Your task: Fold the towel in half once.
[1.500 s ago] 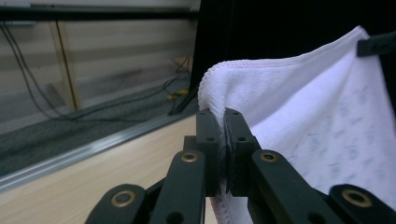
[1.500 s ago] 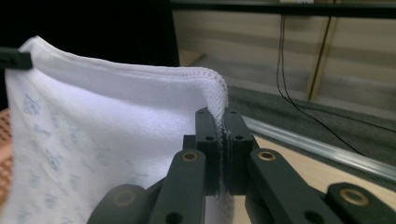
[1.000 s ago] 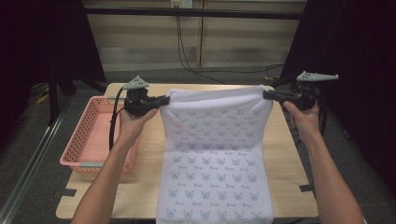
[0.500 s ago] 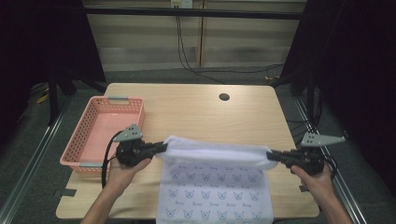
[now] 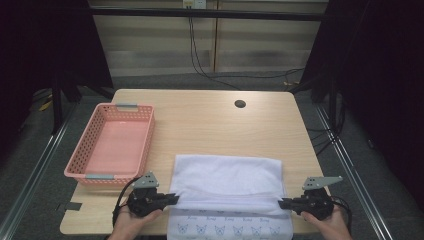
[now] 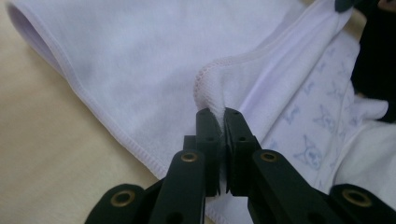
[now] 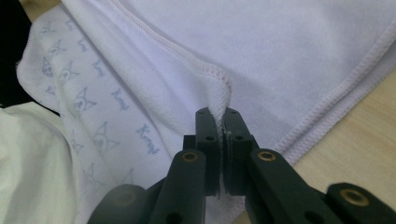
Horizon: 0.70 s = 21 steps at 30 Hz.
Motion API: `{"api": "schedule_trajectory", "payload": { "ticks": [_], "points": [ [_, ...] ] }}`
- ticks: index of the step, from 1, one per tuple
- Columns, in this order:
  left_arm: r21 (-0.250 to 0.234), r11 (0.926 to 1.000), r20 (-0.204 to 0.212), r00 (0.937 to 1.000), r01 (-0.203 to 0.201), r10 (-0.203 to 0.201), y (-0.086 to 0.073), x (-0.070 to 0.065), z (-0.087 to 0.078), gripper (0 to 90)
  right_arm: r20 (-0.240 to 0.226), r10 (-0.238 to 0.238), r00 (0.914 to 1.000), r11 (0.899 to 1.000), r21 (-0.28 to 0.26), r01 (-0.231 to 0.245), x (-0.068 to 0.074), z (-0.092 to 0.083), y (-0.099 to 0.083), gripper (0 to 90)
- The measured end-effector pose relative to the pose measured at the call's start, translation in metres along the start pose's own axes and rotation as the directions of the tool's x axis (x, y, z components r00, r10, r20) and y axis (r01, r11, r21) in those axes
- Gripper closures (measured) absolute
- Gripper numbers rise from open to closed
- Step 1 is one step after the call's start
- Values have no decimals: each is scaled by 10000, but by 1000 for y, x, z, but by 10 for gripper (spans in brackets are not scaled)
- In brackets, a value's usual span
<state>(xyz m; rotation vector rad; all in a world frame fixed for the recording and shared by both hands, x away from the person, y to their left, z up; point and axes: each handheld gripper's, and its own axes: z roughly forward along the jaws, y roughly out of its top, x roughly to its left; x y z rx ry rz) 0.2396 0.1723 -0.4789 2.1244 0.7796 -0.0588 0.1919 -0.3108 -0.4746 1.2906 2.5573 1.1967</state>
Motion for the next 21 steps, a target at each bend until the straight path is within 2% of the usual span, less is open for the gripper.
{"api": "schedule_trajectory", "payload": {
  "ticks": [2,4,6,7,8,11,13,15,18,19,21],
  "points": [
    [352,9994,-48,10000,27,-26,-2,2,4,865,21,59,10000,9999,98,-59,-1,2,0,870],
    [651,9974,37,9996,293,-296,-3,5,9,865,-31,54,10000,9993,375,-53,-2,6,-1,869],
    [865,9963,-61,10000,31,-26,-2,5,13,864,27,38,10000,9977,675,-39,-4,13,-1,869],
    [979,9952,-201,9998,44,-25,-2,5,16,864,142,-30,9999,9957,921,17,-4,17,0,870],
    [1023,9947,-130,9999,101,-88,-1,6,17,864,226,-74,9997,9949,1012,51,-4,19,1,871],
    [906,9959,-249,9997,13,9,0,7,22,869,300,115,9995,9953,956,-143,-6,19,1,872],
    [847,9961,-212,9995,252,-234,1,12,22,870,352,136,9993,9956,925,-168,-8,20,2,873],
    [772,9966,-196,9995,276,-262,2,14,23,871,325,165,9993,9964,831,-192,-13,21,3,874],
    [645,9979,-502,9987,112,-80,7,18,27,871,414,113,9991,9971,752,-144,-21,24,8,874],
    [552,9984,-722,9973,156,-116,10,20,30,871,479,103,9988,9972,738,-138,-24,25,11,875],
    [479,9985,-752,9969,269,-232,16,28,34,872,598,162,9981,9975,681,-202,-30,28,18,875]
  ]
}}
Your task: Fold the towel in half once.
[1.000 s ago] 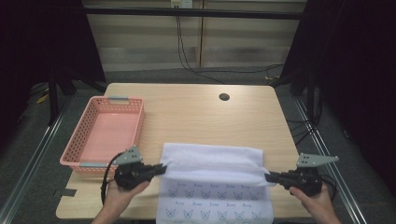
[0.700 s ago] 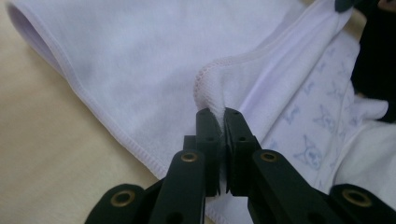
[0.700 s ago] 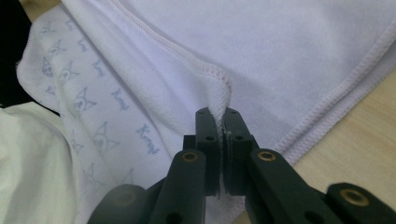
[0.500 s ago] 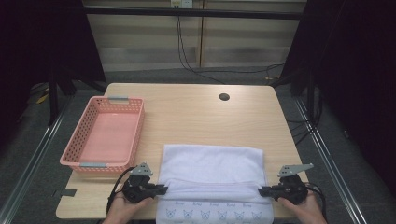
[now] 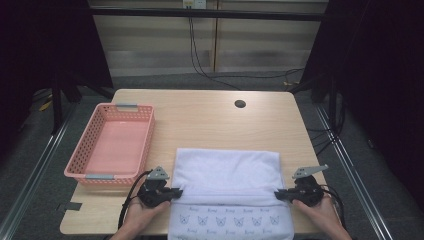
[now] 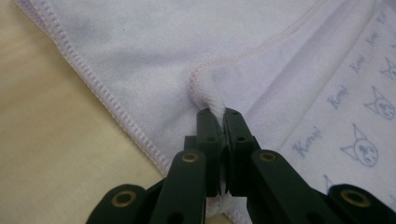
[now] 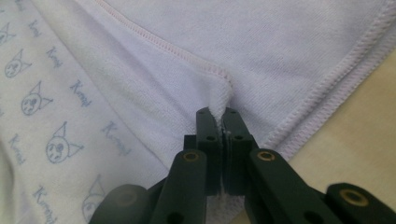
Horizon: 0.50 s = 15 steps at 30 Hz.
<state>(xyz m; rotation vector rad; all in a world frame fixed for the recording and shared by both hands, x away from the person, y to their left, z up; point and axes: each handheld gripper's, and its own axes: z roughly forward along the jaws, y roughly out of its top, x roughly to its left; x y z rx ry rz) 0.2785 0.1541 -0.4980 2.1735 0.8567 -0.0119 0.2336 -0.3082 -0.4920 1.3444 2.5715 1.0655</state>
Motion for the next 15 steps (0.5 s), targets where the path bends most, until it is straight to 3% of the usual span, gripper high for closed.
{"api": "schedule_trajectory", "payload": {
  "ticks": [4,6,9,15],
  "points": [
    [-304,9993,-186,9995,239,-244,12,17,9,874,356,-318,9989,9991,-275,328,-9,7,10,875],
    [-409,9974,-102,9982,589,-594,16,26,12,874,434,-229,9988,9988,-411,247,-15,10,15,876],
    [-362,9992,-632,9978,157,-180,27,29,19,874,394,10,9992,9982,-604,14,-27,15,23,876],
    [-643,9965,-864,9946,525,-579,45,48,32,875,658,93,9978,9973,-736,-44,-47,22,39,876]
  ]
}}
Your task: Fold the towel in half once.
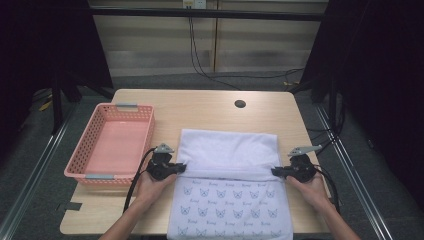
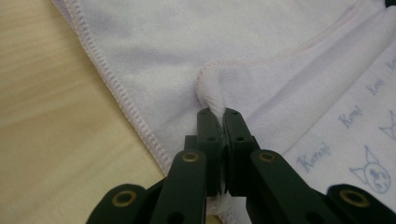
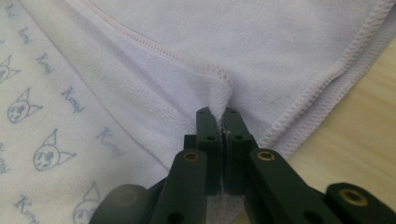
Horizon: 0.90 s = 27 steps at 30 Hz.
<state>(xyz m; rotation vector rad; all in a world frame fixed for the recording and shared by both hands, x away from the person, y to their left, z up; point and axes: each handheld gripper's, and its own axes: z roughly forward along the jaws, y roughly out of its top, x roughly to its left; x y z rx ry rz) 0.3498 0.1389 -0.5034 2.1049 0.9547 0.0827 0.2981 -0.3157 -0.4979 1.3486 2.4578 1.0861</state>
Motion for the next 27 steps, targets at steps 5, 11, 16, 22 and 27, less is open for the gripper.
{"api": "schedule_trajectory", "payload": {
  "ticks": [5,11,16,22,27],
  "points": [
    [-64,10000,-311,9995,59,-61,17,13,13,875,319,230,9992,9997,-85,-227,-19,10,16,876],
    [37,9997,-558,9981,244,-242,32,30,20,874,446,417,9981,9991,-137,-411,-37,23,36,875],
    [84,9999,-969,9952,148,-139,46,41,30,874,442,725,9964,9966,-420,-706,-52,35,49,876],
    [-278,9967,-1237,9891,766,-795,57,51,41,874,653,1256,9899,9902,-689,-1211,-66,45,62,876],
    [-190,9950,-1176,9880,984,-1000,66,59,47,874,892,1482,9849,9874,-687,-1424,-73,50,71,876]
  ]
}}
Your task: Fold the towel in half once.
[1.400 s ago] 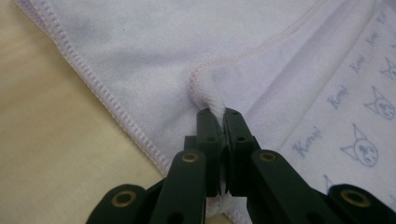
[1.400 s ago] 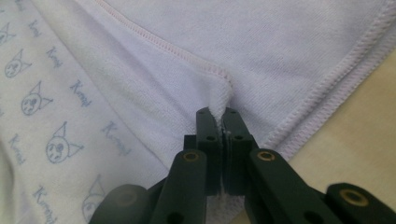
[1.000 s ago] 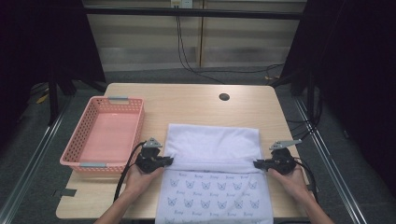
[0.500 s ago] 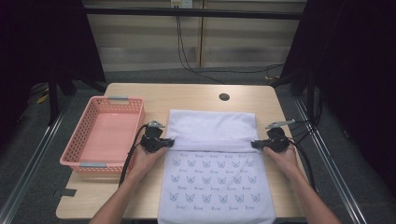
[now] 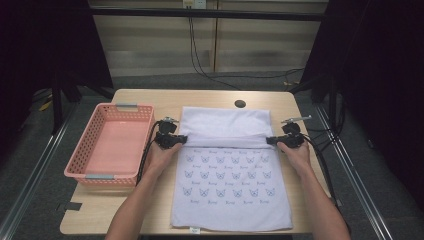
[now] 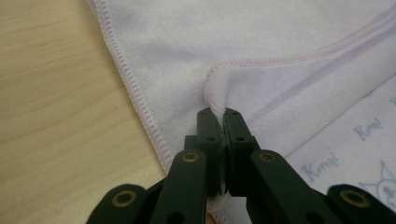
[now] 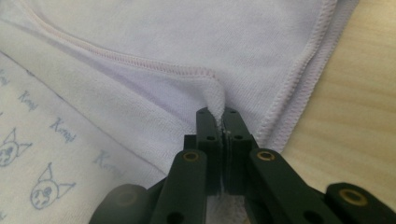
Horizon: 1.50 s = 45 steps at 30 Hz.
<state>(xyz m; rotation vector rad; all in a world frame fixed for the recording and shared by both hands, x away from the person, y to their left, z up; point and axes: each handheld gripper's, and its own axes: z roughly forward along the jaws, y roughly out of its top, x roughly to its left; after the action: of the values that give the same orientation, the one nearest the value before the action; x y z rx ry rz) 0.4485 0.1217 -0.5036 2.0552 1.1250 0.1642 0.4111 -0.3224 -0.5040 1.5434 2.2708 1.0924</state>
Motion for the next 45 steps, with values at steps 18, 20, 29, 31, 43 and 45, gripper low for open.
{"api": "schedule_trajectory", "payload": {
  "ticks": [18,20,29,31,43,45],
  "points": [
    [-2430,9665,1012,9887,-828,1102,26,-40,-105,871,-809,-939,9923,9556,-2871,670,27,-112,43,875],
    [-2760,9538,994,9834,-1191,1515,31,-46,-124,870,-746,-1244,9894,9485,-3017,965,37,-128,45,875],
    [-3800,9063,1489,9548,-1848,2571,11,-71,-186,870,-1159,-2128,9702,9200,-3582,1590,74,-182,20,875],
    [-4035,8999,1962,9450,-1655,2618,4,-75,-192,869,-1095,-2370,9653,9077,-3792,1798,81,-193,10,875],
    [-1581,9625,2860,9228,-2203,2582,-101,-83,-151,837,-1706,-2499,9531,9564,-1972,2155,95,-165,-92,864],
    [-1140,9694,2906,9258,-2174,2418,-113,-82,-143,828,-2134,-2237,9510,9657,-1808,1866,94,-159,-105,860]
  ]
}}
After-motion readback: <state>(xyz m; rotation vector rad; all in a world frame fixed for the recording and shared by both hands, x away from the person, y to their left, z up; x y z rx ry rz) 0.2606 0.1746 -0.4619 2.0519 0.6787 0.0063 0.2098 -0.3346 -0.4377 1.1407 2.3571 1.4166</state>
